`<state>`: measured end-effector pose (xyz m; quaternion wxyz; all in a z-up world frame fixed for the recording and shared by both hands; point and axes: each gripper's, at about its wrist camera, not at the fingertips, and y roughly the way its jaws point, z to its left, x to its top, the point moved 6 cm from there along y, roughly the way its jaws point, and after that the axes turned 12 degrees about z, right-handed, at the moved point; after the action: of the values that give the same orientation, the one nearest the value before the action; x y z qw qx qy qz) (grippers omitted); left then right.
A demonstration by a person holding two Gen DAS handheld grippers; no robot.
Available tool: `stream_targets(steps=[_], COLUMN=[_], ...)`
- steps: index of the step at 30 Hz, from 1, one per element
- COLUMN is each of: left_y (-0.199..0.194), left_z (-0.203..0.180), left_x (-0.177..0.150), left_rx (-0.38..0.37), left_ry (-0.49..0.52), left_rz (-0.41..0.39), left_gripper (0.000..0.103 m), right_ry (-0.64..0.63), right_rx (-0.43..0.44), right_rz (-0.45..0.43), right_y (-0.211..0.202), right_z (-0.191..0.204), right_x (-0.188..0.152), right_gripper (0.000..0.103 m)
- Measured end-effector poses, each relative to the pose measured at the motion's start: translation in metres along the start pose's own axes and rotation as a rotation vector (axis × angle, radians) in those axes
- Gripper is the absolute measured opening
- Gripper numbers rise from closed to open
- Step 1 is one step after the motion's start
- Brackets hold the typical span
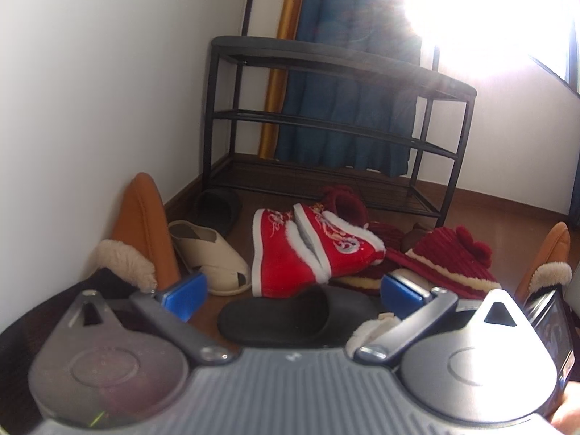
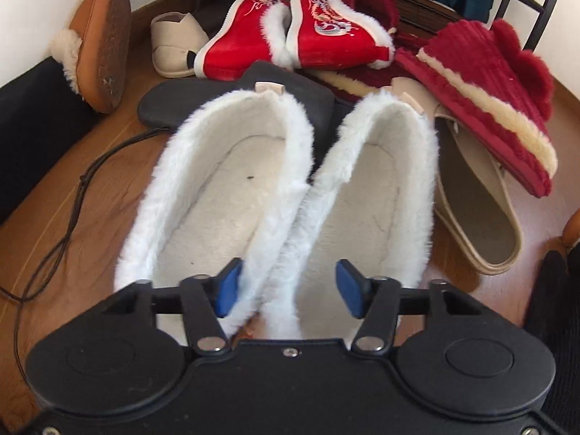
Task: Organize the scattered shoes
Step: 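Push the two cream slippers together with the right tool fingers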
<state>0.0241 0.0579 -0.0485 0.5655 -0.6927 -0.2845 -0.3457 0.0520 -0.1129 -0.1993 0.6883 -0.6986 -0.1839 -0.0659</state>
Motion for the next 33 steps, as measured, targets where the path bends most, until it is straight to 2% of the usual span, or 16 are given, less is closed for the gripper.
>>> stream_targets(steps=[5, 6, 7, 10, 18, 20, 22, 23, 24, 25, 27, 32, 33], left_y=[0.001, 0.001, 0.002, 0.003, 0.003, 0.002, 0.002, 0.001, 0.001, 0.0, 0.0, -0.005, -0.006], left_z=[0.006, 0.008, 0.009, 0.009, -0.001, -0.004, -0.007, -0.008, -0.01, -0.011, -0.011, -0.015, -0.016], left_x=[0.001, 0.001, 0.001, 0.001, -0.003, -0.004, -0.005, -0.005, -0.005, -0.006, -0.005, -0.006, -0.006], left_rx=[0.001, -0.001, 0.0, -0.002, -0.008, -0.009, -0.011, -0.011, -0.012, -0.012, -0.012, -0.014, -0.015], left_ry=[-0.018, -0.025, -0.03, -0.031, 0.007, 0.017, 0.027, 0.032, 0.037, 0.041, 0.034, 0.036, 0.041], left_rz=[-0.003, -0.003, -0.004, -0.003, -0.006, -0.008, -0.01, -0.012, -0.013, -0.014, -0.014, -0.013, -0.015], left_gripper=[0.102, 0.102, 0.102, 0.102, 0.102, 0.102, 0.102, 0.102, 0.102, 0.102, 0.102, 0.102, 0.102], right_ry=[0.043, 0.042, 0.04, 0.101, 0.163, 0.172, 0.155, 0.152, 0.15, 0.141, 0.102, 0.154, 0.169], right_rx=[0.009, 0.021, 0.029, 0.068, 0.094, 0.102, 0.1, 0.115, 0.136, 0.153, 0.174, 0.229, 0.243], right_rz=[0.007, 0.01, 0.01, 0.026, 0.032, 0.022, 0.02, 0.02, 0.019, 0.008, -0.019, 0.041, 0.045], right_y=[0.001, 0.001, 0.0, 0.0, 0.004, 0.005, 0.003, 0.0, -0.005, -0.011, -0.025, -0.02, -0.017], right_z=[-0.003, -0.004, -0.005, -0.009, -0.021, -0.024, -0.023, -0.023, -0.023, -0.025, -0.028, -0.047, -0.048], right_x=[0.01, 0.011, 0.012, 0.016, 0.026, 0.025, 0.024, 0.022, 0.019, 0.017, 0.008, -0.01, -0.012], right_gripper=[0.046, 0.04, 0.026, 0.022, 0.021, 0.023, 0.032, 0.038, 0.055, 0.063, 0.063, 0.058, 0.05])
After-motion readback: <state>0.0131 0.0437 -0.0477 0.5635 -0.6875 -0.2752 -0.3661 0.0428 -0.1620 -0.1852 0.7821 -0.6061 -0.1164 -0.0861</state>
